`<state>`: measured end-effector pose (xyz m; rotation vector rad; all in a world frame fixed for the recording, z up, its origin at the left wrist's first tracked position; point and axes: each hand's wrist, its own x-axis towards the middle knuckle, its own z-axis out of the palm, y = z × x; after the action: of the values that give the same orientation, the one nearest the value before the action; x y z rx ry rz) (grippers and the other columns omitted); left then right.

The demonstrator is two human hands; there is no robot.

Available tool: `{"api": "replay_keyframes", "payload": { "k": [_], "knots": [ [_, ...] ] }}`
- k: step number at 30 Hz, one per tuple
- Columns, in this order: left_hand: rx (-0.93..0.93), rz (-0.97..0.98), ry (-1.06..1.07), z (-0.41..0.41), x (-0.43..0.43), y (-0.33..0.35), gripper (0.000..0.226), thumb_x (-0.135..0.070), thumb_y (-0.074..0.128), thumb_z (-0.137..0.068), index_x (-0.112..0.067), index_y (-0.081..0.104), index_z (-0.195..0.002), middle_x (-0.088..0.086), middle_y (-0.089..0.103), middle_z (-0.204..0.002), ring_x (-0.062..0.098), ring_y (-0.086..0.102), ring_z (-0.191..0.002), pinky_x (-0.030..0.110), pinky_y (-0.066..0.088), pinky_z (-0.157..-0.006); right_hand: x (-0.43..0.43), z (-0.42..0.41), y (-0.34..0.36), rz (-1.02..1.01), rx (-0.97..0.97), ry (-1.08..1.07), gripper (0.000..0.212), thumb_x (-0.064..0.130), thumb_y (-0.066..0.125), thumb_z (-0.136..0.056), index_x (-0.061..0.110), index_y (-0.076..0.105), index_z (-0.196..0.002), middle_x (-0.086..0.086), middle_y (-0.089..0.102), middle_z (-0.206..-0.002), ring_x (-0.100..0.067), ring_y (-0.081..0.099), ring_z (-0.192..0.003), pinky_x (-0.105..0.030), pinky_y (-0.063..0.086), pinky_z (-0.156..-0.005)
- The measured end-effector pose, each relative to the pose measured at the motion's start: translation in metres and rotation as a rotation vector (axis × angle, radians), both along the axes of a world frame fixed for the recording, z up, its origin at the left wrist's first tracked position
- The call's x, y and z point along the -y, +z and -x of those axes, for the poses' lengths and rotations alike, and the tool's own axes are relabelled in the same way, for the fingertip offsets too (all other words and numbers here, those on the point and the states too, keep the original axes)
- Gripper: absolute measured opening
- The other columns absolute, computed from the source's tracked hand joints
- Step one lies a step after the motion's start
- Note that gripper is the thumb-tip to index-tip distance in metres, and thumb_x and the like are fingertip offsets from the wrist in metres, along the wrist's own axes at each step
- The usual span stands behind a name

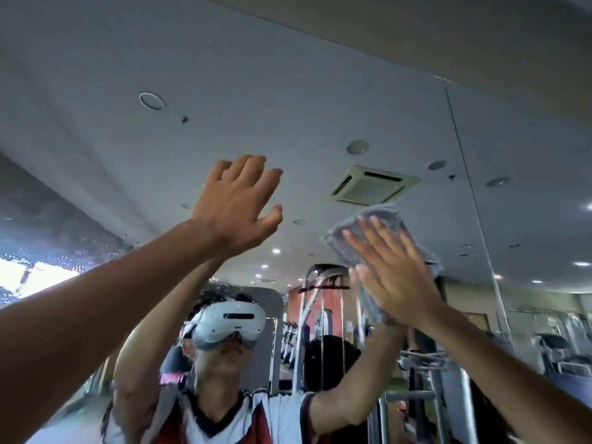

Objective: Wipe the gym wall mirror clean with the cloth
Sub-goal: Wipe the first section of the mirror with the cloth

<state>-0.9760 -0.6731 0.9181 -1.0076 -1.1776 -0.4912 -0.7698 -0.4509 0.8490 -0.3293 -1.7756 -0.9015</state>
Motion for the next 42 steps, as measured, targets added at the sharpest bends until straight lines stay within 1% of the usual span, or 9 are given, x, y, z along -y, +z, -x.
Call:
{"api": "replay_keyframes", "payload": {
  "k": [3, 7, 13, 16, 20, 23, 32, 39, 42],
  "knots": [
    [0.074, 0.059, 0.010, 0.007, -0.002, -0.005, 0.080, -0.060, 0.022, -0.086, -0.019, 0.032, -0.154, 0.015, 0.023, -0.163, 0.028, 0.017, -0.152, 0.046, 0.012, -0.118, -0.009, -0.008, 0.037, 0.212, -0.289, 0.023, 0.063, 0.058, -0.003, -0.097, 0.036, 0.006, -0.155, 0.006, -0.002, -0.166, -0.014, -0.009, -0.152, -0.050, 0.000, -0.124],
    [0.142, 0.069, 0.045, 0.009, -0.007, -0.005, 0.088, -0.066, 0.008, -0.084, -0.024, 0.001, -0.160, 0.007, -0.010, -0.167, 0.019, -0.014, -0.154, 0.045, -0.011, -0.123, 0.027, 0.027, 0.098, 0.410, -0.502, 0.052, 0.058, 0.048, 0.010, -0.103, 0.034, 0.002, -0.158, 0.001, -0.001, -0.167, -0.023, -0.002, -0.154, -0.055, -0.001, -0.122],
    [0.137, 0.062, 0.050, 0.011, -0.007, -0.005, 0.087, -0.066, 0.006, -0.085, -0.024, 0.001, -0.160, 0.005, -0.010, -0.167, 0.018, -0.015, -0.153, 0.045, -0.009, -0.123, 0.033, 0.033, 0.052, 0.127, -0.182, 0.017, 0.059, 0.055, -0.002, -0.099, 0.038, -0.004, -0.156, 0.007, -0.009, -0.165, -0.014, -0.014, -0.152, -0.046, -0.009, -0.123],
    [0.141, 0.071, 0.039, 0.012, -0.006, -0.005, 0.085, -0.066, 0.007, -0.087, -0.024, 0.000, -0.160, 0.005, -0.011, -0.167, 0.018, -0.016, -0.153, 0.045, -0.009, -0.123, 0.007, 0.004, 0.024, -0.001, -0.037, 0.007, 0.060, 0.054, 0.000, -0.104, 0.033, 0.011, -0.158, 0.005, 0.002, -0.166, -0.010, -0.007, -0.153, -0.042, 0.000, -0.123],
    [0.140, 0.063, 0.053, 0.011, -0.008, -0.006, 0.085, -0.065, 0.006, -0.086, -0.024, 0.001, -0.161, 0.006, -0.009, -0.167, 0.019, -0.014, -0.154, 0.044, -0.011, -0.123, -0.003, -0.007, 0.061, 0.235, -0.302, 0.000, 0.064, 0.061, -0.007, -0.094, 0.040, 0.000, -0.154, 0.006, -0.004, -0.167, -0.012, -0.014, -0.152, -0.045, -0.004, -0.124],
    [0.141, 0.055, 0.035, 0.011, -0.008, -0.006, 0.086, -0.066, 0.007, -0.086, -0.024, 0.002, -0.160, 0.005, -0.008, -0.167, 0.019, -0.013, -0.154, 0.043, -0.011, -0.122, 0.028, 0.026, 0.112, 0.425, -0.498, 0.040, 0.059, 0.048, 0.010, -0.102, 0.034, 0.000, -0.158, 0.000, -0.003, -0.168, -0.022, -0.004, -0.154, -0.058, -0.002, -0.121],
    [0.256, -0.097, -0.033, 0.014, -0.005, -0.014, 0.084, -0.063, 0.010, -0.089, -0.020, 0.004, -0.160, 0.006, -0.011, -0.167, 0.021, -0.011, -0.154, 0.043, -0.005, -0.123, 0.032, 0.027, 0.067, -0.014, -0.019, 0.062, 0.057, 0.053, 0.004, -0.098, 0.042, 0.000, -0.153, 0.014, -0.009, -0.162, -0.009, -0.010, -0.152, -0.037, -0.011, -0.121],
    [0.199, -0.013, 0.097, 0.022, 0.017, -0.013, 0.083, -0.062, 0.011, -0.090, -0.018, 0.014, -0.160, 0.011, 0.010, -0.167, 0.025, 0.006, -0.155, 0.040, 0.010, -0.120, 0.032, 0.029, 0.140, 0.381, -0.490, 0.034, 0.058, 0.048, 0.014, -0.103, 0.035, 0.007, -0.159, 0.003, 0.003, -0.168, -0.022, 0.002, -0.154, -0.055, 0.003, -0.122],
    [0.119, 0.035, 0.122, 0.034, 0.030, -0.009, 0.079, -0.060, 0.020, -0.092, -0.016, 0.029, -0.157, 0.012, 0.025, -0.163, 0.026, 0.021, -0.152, 0.041, 0.022, -0.115, 0.075, 0.068, 0.163, 0.359, -0.431, 0.077, 0.055, 0.039, 0.023, -0.106, 0.034, 0.008, -0.159, 0.002, 0.004, -0.168, -0.023, 0.002, -0.154, -0.057, 0.001, -0.120]
  ]
}}
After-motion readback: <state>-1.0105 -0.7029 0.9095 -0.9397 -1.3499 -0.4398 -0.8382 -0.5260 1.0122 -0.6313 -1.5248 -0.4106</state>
